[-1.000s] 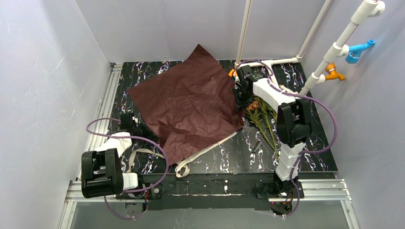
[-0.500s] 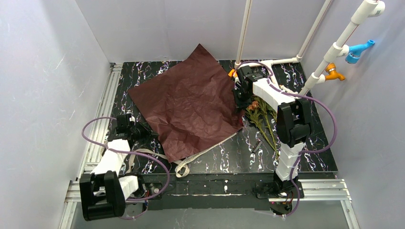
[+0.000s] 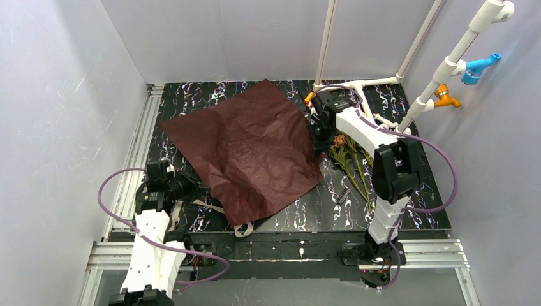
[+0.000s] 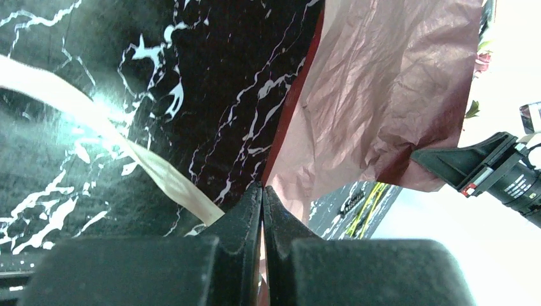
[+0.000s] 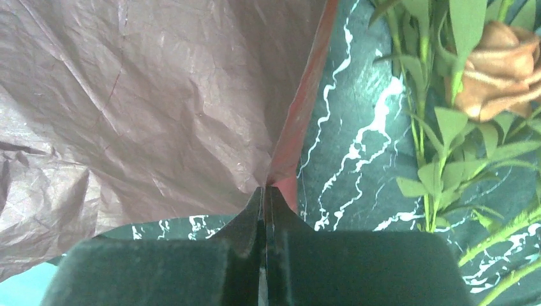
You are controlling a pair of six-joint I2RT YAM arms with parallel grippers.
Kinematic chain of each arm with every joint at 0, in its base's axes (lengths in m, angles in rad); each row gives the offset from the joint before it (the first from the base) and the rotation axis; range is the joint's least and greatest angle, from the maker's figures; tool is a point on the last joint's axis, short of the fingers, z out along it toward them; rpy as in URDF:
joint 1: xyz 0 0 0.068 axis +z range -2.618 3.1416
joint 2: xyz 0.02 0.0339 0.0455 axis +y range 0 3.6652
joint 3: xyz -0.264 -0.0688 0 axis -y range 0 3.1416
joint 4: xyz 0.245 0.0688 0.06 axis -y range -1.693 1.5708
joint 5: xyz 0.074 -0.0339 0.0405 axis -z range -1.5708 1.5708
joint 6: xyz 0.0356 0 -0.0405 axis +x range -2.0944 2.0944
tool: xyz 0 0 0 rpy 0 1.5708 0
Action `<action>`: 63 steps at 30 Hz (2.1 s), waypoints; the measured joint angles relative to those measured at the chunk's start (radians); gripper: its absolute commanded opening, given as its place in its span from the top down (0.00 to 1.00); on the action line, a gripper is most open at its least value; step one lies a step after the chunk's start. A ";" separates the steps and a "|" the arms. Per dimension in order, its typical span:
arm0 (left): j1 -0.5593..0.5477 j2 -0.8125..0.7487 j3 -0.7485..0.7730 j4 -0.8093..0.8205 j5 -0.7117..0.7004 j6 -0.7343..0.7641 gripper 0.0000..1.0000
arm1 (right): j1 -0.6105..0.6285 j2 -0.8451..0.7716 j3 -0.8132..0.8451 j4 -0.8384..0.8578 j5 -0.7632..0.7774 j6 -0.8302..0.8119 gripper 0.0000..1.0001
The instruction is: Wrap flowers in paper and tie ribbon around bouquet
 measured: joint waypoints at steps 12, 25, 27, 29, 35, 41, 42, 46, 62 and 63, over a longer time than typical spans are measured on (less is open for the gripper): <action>-0.003 -0.147 0.000 -0.230 0.000 -0.043 1.00 | 0.002 -0.073 -0.127 -0.016 0.025 0.002 0.99; -0.045 -0.179 0.058 -0.394 -0.069 -0.019 0.52 | 0.002 -0.031 -0.124 -0.014 0.043 -0.006 0.75; -0.051 -0.185 0.081 -0.415 -0.085 -0.009 0.34 | 0.002 -0.023 -0.106 -0.024 0.045 -0.006 0.62; -0.058 -0.191 0.108 -0.439 -0.108 0.005 0.23 | 0.002 -0.019 -0.082 -0.037 0.054 -0.006 0.49; -0.102 -0.194 0.253 -0.484 -0.204 0.084 0.03 | 0.002 -0.019 0.027 -0.093 0.102 -0.010 0.02; -0.168 -0.184 0.391 -0.441 -0.291 0.239 0.02 | 0.002 -0.048 0.116 -0.139 0.215 -0.019 0.02; -0.169 -0.180 0.401 -0.426 -0.301 0.269 0.02 | 0.002 -0.065 0.117 -0.141 0.247 -0.020 0.02; -0.169 -0.165 0.404 -0.379 -0.317 0.356 0.02 | 0.000 -0.207 0.051 -0.087 0.405 -0.012 0.02; -0.173 -0.212 0.294 -0.260 -0.299 0.388 0.02 | -0.132 -0.380 -0.346 0.236 0.599 -0.005 0.21; -0.173 -0.212 0.294 -0.260 -0.302 0.386 0.02 | -0.140 -0.362 -0.353 0.246 0.599 -0.010 0.22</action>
